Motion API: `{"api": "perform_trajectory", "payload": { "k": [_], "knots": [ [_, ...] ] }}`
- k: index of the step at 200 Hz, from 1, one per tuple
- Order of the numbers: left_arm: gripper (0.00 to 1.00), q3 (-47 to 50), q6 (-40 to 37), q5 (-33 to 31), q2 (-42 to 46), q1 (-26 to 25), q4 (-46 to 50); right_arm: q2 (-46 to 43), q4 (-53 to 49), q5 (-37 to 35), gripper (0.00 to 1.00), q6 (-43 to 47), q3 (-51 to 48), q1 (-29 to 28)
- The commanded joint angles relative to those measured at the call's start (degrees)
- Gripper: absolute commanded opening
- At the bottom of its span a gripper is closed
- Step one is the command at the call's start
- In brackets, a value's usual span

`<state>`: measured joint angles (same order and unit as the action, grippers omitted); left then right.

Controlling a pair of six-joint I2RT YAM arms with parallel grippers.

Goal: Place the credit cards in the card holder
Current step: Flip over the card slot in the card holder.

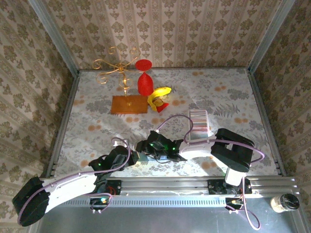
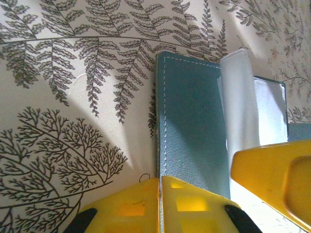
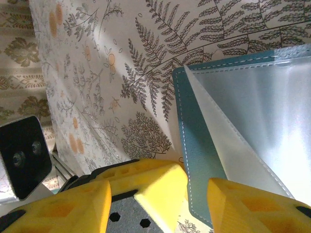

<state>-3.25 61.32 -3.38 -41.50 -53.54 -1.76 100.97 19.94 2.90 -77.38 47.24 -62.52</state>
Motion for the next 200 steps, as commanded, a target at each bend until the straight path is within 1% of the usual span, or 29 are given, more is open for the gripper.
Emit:
{"api": "perform_trajectory", "payload": {
  "k": [1, 23, 52, 74, 91, 113, 124, 139, 148, 164, 200],
  "knots": [
    [0.11, 0.9, 0.1, 0.2, 1.5, 0.5, 1.7, 1.7, 4.2, 0.7, 0.55, -2.0, -0.5, -0.1],
    [0.16, 0.6, -0.3, 0.1, 3.7, 0.6, 4.0, 2.4, 4.4, 0.7, 0.55, -2.2, 0.1, -0.1],
    [0.33, -0.6, -1.6, -0.6, 8.8, 0.6, 10.0, 2.7, 5.8, 0.4, 0.55, -2.2, 0.4, -0.1],
    [0.37, -0.9, -2.1, -1.7, 12.8, 0.6, 14.3, 2.7, 5.0, 0.3, 0.55, -2.1, 0.8, -0.1],
    [0.37, -0.8, -1.9, -2.6, 15.4, 0.6, 17.1, 2.9, 5.2, 0.2, 0.55, -2.3, 1.0, -0.2],
    [0.32, -2.5, -1.3, -6.0, 19.2, 0.6, 24.2, 3.0, 4.9, 0.2, 0.55, -2.1, 1.7, -0.2],
    [0.31, -3.8, -0.8, -8.6, 21.1, 0.6, 28.7, 3.2, 4.9, 0.3, 0.55, -1.8, 2.2, -0.2],
    [0.31, -6.0, 0.9, -13.3, 23.0, 0.7, 36.1, 3.3, 4.7, 0.3, 0.56, -1.4, 3.0, -0.2],
    [0.3, -7.5, 2.3, -16.1, 23.5, 0.8, 40.7, 3.5, 4.6, 0.3, 0.56, -1.2, 3.6, -0.2],
    [0.27, -9.6, 3.6, -19.9, 23.7, 1.0, 45.5, 4.0, 4.7, 0.4, 0.56, -1.1, 4.4, -0.2],
    [0.25, -13.3, 5.5, -25.8, 23.6, 1.2, 51.5, 6.1, 5.4, 1.3, 0.56, -0.5, 7.2, 0.0]
  ]
}}
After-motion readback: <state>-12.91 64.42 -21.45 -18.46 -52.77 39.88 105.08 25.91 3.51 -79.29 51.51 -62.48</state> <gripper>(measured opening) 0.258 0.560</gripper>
